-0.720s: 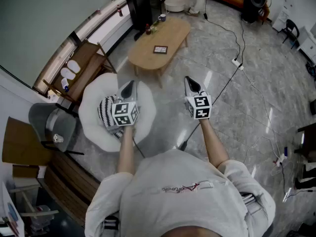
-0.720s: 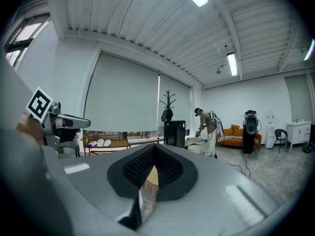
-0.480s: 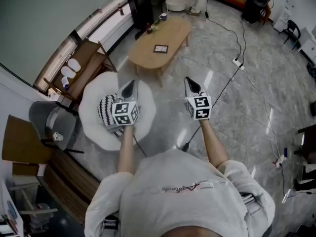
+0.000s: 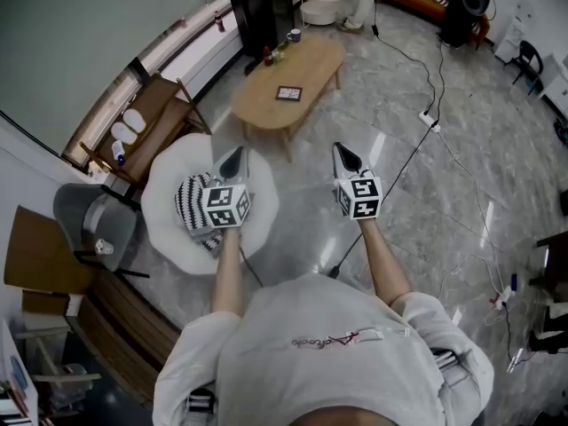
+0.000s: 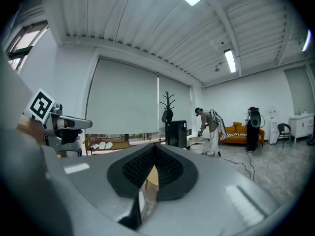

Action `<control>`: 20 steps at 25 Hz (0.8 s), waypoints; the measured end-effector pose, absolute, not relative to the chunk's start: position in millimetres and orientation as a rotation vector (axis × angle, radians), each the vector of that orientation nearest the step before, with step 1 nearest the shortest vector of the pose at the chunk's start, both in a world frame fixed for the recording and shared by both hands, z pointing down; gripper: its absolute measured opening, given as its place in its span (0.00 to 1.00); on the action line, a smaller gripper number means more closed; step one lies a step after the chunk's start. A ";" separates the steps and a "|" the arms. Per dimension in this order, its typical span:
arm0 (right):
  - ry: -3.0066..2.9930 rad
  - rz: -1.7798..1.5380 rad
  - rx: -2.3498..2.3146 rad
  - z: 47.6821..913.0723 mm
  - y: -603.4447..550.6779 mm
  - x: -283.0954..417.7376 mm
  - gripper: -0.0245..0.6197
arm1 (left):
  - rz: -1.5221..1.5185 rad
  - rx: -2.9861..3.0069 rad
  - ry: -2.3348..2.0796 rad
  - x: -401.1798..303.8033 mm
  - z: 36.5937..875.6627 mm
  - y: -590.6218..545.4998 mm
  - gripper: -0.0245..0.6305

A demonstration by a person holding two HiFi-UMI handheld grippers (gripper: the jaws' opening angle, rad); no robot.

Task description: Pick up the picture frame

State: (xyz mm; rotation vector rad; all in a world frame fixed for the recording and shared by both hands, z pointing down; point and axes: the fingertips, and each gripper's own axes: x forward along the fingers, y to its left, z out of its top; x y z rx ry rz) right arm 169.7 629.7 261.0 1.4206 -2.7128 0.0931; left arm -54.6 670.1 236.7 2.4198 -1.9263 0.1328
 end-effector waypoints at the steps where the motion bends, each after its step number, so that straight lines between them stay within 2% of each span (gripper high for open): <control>1: -2.711 0.091 1.415 262.0 628.6 172.8 0.05 | 0.135 2.417 -1.928 -50.8 237.4 669.4 0.04; 20: -2.726 0.059 1.343 277.7 596.6 216.8 0.05 | 0.134 2.382 -1.948 0.9 250.5 639.0 0.04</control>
